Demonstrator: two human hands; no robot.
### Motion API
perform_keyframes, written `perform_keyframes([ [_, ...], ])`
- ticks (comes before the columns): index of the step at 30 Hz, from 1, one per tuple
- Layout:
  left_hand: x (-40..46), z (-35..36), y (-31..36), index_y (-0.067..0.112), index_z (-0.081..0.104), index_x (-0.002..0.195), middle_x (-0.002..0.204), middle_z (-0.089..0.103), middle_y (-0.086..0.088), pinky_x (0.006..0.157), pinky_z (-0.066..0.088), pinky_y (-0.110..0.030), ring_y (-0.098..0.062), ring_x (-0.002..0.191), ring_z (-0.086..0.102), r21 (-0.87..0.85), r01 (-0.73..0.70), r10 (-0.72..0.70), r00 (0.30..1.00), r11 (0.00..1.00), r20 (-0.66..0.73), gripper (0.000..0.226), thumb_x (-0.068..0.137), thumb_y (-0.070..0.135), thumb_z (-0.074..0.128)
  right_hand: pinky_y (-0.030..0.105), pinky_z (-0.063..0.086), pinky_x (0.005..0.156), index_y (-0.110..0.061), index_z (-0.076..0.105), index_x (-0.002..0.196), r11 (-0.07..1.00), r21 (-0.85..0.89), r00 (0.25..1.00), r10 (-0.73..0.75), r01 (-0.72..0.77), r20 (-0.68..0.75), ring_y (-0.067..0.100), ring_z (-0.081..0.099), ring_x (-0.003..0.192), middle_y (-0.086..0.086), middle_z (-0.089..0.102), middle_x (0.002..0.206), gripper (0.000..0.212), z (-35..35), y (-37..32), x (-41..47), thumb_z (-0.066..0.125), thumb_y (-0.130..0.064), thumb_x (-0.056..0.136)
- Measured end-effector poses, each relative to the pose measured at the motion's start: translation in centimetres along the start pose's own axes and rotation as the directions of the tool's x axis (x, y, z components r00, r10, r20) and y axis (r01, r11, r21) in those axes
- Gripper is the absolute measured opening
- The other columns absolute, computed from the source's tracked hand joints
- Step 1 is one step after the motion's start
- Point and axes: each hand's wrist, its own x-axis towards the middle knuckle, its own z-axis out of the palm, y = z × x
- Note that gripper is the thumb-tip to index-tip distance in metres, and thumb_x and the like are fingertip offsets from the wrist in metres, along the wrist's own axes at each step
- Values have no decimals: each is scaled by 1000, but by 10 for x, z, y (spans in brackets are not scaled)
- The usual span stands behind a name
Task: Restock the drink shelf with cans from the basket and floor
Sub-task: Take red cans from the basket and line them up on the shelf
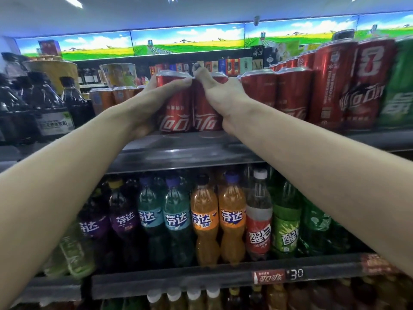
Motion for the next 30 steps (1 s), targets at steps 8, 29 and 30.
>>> perform_keyframes([
  [8,-7,3,3,28,46,144,120,73,-11,75,64,-43,-25,95,79,52,-19,22,999,998,-45,98,60,56,87,50,59,94,-12,24,155,983,-167,990,-48,71,135,33,69,108,13,63,128,130,-17,-11,-16,77,-78,57],
  [29,-16,43,63,5,56,132,128,62,-10,96,41,-21,-15,116,54,785,-424,754,651,451,-81,50,92,26,75,47,61,92,-23,60,96,824,-334,886,-454,457,91,24,74,99,6,73,109,43,-96,-129,-8,89,-38,69],
  [30,-13,55,69,5,58,132,128,63,-8,95,42,-22,-15,116,56,789,-450,751,661,417,-20,48,92,27,73,45,61,91,-24,60,92,819,-357,888,-454,449,75,23,74,99,6,74,108,38,-102,-137,-4,89,-37,72],
])
